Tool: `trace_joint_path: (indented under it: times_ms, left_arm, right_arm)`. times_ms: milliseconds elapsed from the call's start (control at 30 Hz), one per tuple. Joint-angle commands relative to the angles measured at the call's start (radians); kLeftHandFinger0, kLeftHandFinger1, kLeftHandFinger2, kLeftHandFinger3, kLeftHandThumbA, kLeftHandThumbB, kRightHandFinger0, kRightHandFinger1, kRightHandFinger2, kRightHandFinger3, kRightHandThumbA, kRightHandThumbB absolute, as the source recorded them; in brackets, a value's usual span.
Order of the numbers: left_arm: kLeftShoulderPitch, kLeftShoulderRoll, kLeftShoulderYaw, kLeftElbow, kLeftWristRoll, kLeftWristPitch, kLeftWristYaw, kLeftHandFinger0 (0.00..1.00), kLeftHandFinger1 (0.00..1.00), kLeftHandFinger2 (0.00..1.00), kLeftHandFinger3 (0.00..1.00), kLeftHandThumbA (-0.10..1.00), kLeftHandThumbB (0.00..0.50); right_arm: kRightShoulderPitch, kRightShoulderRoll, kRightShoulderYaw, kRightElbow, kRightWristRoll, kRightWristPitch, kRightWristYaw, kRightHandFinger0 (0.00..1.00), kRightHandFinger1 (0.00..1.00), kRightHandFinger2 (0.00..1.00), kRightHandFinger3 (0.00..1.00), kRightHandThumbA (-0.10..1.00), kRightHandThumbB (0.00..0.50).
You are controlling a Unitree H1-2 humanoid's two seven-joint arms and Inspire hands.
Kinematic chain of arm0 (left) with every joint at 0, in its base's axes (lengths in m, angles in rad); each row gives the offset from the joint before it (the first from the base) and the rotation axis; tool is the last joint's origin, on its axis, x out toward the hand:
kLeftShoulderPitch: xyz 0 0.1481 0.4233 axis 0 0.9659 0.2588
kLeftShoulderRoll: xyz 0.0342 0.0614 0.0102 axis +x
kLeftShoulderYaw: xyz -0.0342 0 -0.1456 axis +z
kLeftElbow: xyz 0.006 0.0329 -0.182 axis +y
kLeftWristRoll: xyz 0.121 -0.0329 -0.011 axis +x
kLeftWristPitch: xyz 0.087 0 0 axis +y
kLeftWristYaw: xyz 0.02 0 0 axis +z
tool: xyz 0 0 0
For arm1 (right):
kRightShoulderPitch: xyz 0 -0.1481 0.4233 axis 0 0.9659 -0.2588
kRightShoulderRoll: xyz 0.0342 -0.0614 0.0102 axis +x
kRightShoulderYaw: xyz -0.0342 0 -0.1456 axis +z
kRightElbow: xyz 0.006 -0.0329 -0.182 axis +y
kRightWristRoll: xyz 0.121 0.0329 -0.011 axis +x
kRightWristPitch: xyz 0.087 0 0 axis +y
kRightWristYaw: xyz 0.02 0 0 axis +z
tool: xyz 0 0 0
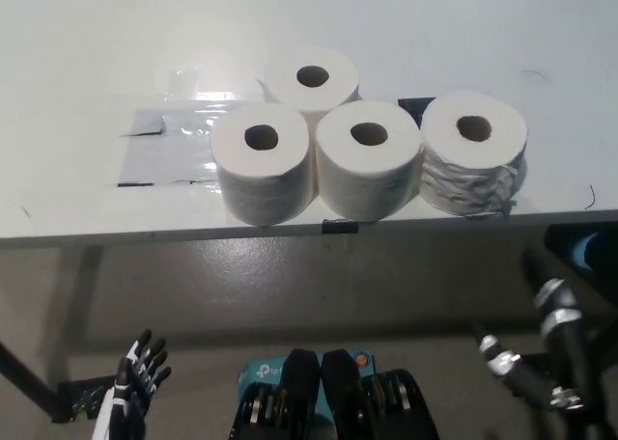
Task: A few rolls of toilet paper are kept infront of the robot and the robot uses its right hand to lift one of the rolls and and places it on top of the other rolls to stack it.
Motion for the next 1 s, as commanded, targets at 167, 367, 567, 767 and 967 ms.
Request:
trace_joint_path:
  times_ms: [167, 367, 567, 767, 967]
  left_arm:
    - [-0.037, 0.062, -0.051, -0.145, 0.022, 0.003, -0.056, 1.00, 1.00, 1.00, 1.00, 1.00, 0.177]
    - [-0.055, 0.072, -0.059, -0.078, 0.034, -0.028, -0.049, 1.00, 1.00, 1.00, 1.00, 1.00, 0.262]
    - [-0.072, 0.090, -0.067, -0.013, 0.016, -0.063, -0.080, 1.00, 1.00, 1.00, 1.00, 1.00, 0.366]
    - [-0.058, 0.085, -0.073, 0.009, 0.012, -0.051, -0.083, 1.00, 1.00, 1.00, 1.00, 1.00, 0.426]
    - [-0.058, 0.092, -0.075, 0.010, 0.009, -0.031, -0.085, 1.00, 1.00, 1.00, 1.00, 1.00, 0.412]
  right_arm:
    - [-0.213, -0.165, -0.195, -0.318, 0.100, 0.237, -0.012, 1.00, 1.00, 1.00, 1.00, 0.79, 0.169]
    - [-0.460, -0.463, -0.136, -0.269, 0.124, 0.629, 0.207, 1.00, 1.00, 1.00, 1.00, 1.00, 0.285]
    - [-0.808, -0.604, 0.049, 0.052, 0.089, 0.792, 0.431, 1.00, 1.00, 1.00, 1.00, 1.00, 0.372]
    - [-1.027, -0.603, 0.221, 0.354, 0.037, 0.775, 0.602, 1.00, 1.00, 1.00, 1.00, 1.00, 0.316]
    - [-1.192, -0.534, 0.345, 0.613, 0.008, 0.755, 0.697, 1.00, 1.00, 1.00, 1.00, 1.00, 0.281]
